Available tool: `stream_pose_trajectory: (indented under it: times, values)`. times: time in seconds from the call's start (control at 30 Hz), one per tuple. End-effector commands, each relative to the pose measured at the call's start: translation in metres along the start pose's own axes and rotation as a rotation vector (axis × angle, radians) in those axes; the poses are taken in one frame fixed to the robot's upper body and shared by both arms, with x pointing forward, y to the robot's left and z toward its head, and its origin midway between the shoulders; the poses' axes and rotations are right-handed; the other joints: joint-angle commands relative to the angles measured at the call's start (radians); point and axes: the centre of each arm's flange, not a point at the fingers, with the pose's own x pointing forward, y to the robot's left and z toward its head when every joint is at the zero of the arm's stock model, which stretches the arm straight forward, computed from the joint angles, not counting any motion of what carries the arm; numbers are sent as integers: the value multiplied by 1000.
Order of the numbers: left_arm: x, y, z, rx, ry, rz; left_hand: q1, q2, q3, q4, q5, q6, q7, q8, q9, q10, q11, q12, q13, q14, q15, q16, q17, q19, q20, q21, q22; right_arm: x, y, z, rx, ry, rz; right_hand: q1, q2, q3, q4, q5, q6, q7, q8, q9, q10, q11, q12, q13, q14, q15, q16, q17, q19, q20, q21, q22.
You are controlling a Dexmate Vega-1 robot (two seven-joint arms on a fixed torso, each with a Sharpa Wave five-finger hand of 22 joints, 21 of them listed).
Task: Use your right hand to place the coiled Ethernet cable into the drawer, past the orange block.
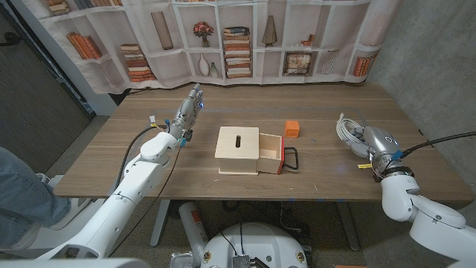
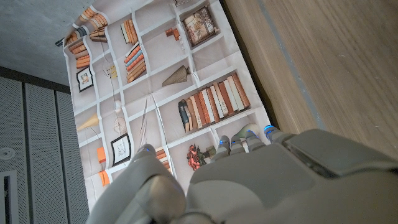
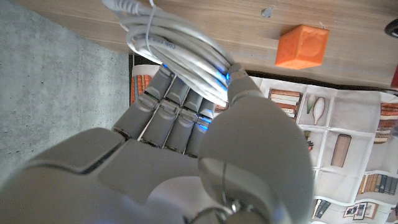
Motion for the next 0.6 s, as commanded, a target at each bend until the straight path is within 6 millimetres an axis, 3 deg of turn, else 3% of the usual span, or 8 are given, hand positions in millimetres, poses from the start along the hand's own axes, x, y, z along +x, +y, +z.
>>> stream_pose_trajectory:
  times: [0.03, 0.6]
  values:
    - [-1, 0, 3, 3, -5, -2, 7, 5, -5, 3, 5, 4, 3, -2, 2, -3, -4, -2, 4, -93, -6, -1, 4, -220, 7, 8, 3, 5, -9, 4, 114, -50, -10, 127, 113, -8, 0, 5, 95, -85, 2, 2, 25, -12, 3, 1, 5, -73, -3, 4, -4, -81, 8, 5]
    - [-11, 3, 5, 12, -10, 11, 10, 7, -9, 3, 5, 3, 2, -3, 2, -3, -4, -2, 4, -94, -4, -1, 4, -220, 7, 8, 3, 4, -14, 10, 240, -100, -13, 136, 112, -17, 0, 6, 100, -80, -1, 2, 33, -11, 2, -3, 13, -73, -2, 8, -1, -80, 20, 8]
